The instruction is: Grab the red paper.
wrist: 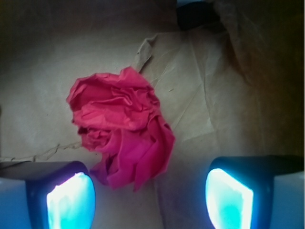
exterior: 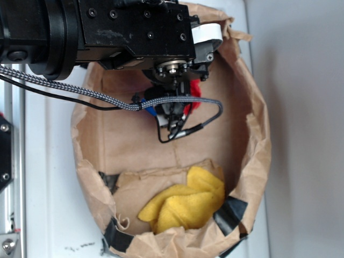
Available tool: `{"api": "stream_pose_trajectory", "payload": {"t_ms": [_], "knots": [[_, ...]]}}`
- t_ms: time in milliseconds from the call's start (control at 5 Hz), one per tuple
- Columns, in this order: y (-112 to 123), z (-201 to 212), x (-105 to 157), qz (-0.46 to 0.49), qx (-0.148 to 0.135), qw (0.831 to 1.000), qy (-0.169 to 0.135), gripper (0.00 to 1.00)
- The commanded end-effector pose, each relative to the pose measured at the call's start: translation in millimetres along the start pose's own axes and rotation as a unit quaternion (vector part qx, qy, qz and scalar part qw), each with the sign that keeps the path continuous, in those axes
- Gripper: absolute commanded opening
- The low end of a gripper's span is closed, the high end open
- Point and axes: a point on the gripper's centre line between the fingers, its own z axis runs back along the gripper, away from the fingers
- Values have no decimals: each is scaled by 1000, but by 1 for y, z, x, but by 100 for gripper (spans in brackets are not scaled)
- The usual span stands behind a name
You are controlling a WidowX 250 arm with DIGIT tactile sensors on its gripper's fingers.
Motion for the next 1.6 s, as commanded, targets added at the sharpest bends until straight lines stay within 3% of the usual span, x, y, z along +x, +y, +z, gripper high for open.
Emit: {"api": "stream_pose_trajectory", "payload": {"t_ms": [0,400,800,1000,1200,1400], "knots": [[5,4,26,33,7,998,-50,100],[-3,0,27,19,-19,996,-90,100],[-17,-18,36,17,-8,997,-81,100],[-21,-27,39,24,-2,997,-74,65],[-21,-35,48,30,0,997,-65,0],[-18,-38,57,35,-3,997,-61,0]]}}
